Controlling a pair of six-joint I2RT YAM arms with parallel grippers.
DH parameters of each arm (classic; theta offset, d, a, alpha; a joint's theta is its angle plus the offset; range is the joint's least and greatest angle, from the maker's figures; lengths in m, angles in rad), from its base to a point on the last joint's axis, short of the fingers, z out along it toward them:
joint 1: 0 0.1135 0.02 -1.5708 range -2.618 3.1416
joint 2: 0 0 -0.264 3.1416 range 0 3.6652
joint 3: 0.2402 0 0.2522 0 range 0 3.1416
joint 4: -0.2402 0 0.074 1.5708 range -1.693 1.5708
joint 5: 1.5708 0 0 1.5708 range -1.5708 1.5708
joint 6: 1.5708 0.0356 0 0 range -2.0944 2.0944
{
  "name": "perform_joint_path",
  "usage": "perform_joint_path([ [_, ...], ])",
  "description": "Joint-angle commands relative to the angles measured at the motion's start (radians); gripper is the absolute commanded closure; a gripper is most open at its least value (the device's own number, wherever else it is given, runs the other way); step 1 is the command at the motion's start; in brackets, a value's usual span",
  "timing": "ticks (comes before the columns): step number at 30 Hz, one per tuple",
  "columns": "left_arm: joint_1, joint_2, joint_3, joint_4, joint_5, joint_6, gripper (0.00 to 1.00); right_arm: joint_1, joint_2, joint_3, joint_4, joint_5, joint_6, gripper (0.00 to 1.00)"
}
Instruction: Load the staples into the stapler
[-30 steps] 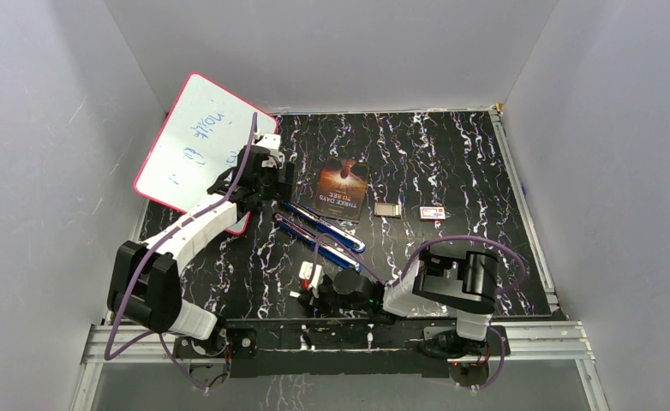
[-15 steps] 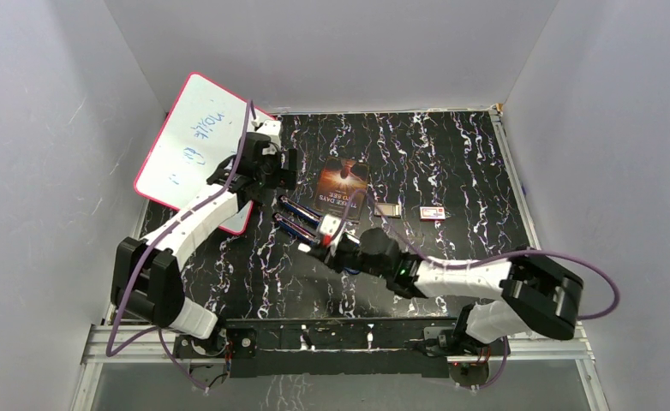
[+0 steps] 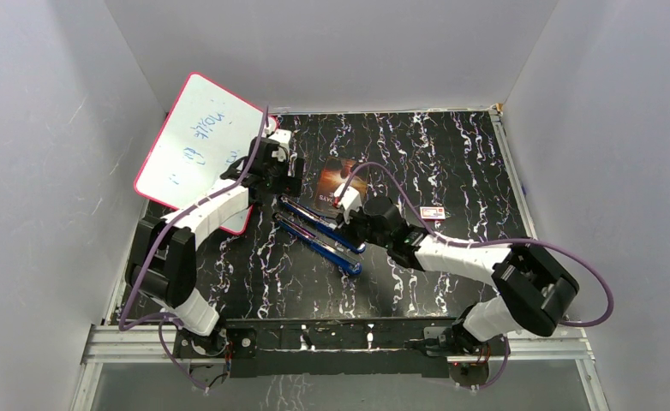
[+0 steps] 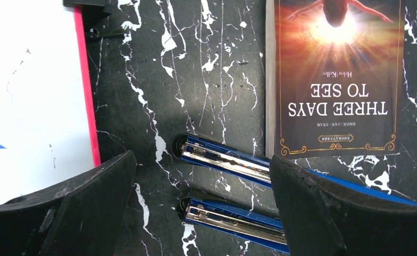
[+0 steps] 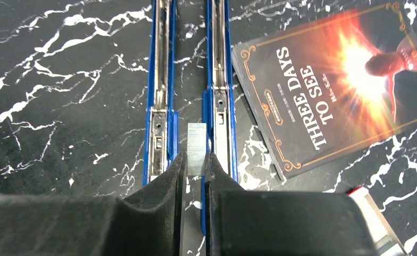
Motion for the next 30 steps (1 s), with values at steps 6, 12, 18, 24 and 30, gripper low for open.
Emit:
perform_joint_path([
  [6, -0.005, 0.003, -0.024, 0.032, 0.069, 0.076, 0.05, -0.064, 0.058, 0.075, -0.024, -0.038, 0.069, 1.0],
  [12, -0.023, 0.008, -0.03, 0.032, 0.065, 0.093, 0.04, -0.075, 0.086, 0.09, -0.037, -0.05, 0.074, 1.0],
  [18, -0.036, 0.003, -0.035, 0.032, 0.043, 0.103, 0.04, -0.074, 0.103, 0.099, -0.042, -0.057, 0.081, 1.0],
  [24, -0.04, 0.006, -0.034, 0.035, 0.035, 0.105, 0.04, -0.076, 0.095, 0.098, -0.045, -0.03, 0.077, 1.0],
  [30, -0.04, 0.012, -0.034, 0.033, 0.026, 0.105, 0.04, -0.075, 0.088, 0.09, -0.039, -0.031, 0.068, 1.0],
])
